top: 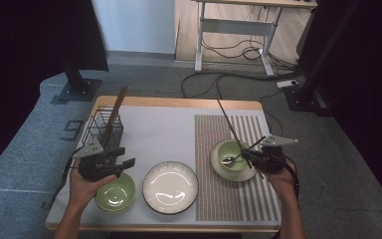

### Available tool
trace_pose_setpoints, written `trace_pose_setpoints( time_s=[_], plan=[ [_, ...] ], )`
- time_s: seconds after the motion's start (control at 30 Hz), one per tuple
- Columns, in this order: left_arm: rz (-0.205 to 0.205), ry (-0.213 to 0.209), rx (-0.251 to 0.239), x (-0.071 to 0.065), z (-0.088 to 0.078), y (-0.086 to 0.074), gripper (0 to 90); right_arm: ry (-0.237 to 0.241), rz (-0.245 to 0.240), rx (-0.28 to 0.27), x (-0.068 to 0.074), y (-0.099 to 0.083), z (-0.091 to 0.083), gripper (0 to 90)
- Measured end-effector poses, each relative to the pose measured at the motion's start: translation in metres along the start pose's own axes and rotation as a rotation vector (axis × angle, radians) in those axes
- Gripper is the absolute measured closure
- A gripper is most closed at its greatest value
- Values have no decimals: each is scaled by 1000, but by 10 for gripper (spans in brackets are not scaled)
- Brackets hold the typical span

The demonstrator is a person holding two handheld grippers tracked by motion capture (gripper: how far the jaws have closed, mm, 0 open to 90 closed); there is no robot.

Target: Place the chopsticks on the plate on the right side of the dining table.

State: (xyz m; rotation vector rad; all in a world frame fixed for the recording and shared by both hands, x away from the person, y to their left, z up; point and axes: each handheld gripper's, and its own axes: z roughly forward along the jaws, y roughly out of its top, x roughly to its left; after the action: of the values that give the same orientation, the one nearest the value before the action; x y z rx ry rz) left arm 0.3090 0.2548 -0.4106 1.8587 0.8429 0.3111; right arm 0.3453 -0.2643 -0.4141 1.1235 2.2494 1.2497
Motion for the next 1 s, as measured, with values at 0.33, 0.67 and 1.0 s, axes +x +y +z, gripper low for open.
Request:
trace_pose_setpoints(
  time_s=[0.33,0.67,1.0],
  plan=[
    [-8,-2,15,1,2,-2,373,-39,21,-3,-11,-6,-6,842],
    [-6,0,26,1,2,-2,374,-62,46,-1,-21,-14,-9,843],
    [-2,-3,48,-1,5,-3,374,-85,82,2,-30,-21,-12,842]
  ],
)
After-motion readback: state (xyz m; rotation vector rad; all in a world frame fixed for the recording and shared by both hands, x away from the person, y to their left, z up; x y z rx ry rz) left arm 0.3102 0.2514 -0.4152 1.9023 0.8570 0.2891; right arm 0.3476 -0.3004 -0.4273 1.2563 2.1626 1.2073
